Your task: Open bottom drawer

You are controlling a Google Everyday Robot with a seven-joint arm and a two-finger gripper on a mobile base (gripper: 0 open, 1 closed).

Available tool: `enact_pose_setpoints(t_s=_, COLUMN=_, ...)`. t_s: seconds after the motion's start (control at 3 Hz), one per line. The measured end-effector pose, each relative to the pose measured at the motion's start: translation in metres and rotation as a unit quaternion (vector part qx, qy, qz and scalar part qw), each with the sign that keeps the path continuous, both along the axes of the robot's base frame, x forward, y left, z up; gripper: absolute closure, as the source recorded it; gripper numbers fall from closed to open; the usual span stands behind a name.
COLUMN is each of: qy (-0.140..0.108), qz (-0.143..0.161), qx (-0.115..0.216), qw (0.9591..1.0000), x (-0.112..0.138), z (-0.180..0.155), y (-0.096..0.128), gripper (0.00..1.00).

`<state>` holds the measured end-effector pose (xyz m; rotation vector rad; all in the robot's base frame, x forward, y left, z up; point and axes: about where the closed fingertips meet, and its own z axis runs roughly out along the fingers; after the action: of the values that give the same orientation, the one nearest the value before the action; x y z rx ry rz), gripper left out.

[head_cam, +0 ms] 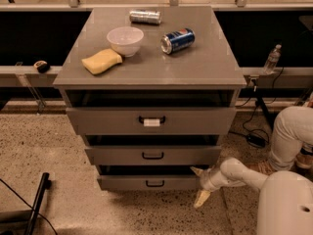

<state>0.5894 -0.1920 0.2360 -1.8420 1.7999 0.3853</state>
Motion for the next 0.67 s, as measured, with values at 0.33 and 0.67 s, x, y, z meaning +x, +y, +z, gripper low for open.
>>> enact_pose_setpoints(t_s=0.33, qy=0.003, qz=-0.019, qx=-0.01, qw=0.9998, x=0.015, z=-0.006, y=-0.01, gripper=0.09)
enact_pose_setpoints(t_s=0.67, qy=0.016, qz=-0.031, qx=-0.014, qw=0.9993, x=0.025, z=-0.02, y=-0.015, gripper=0.17)
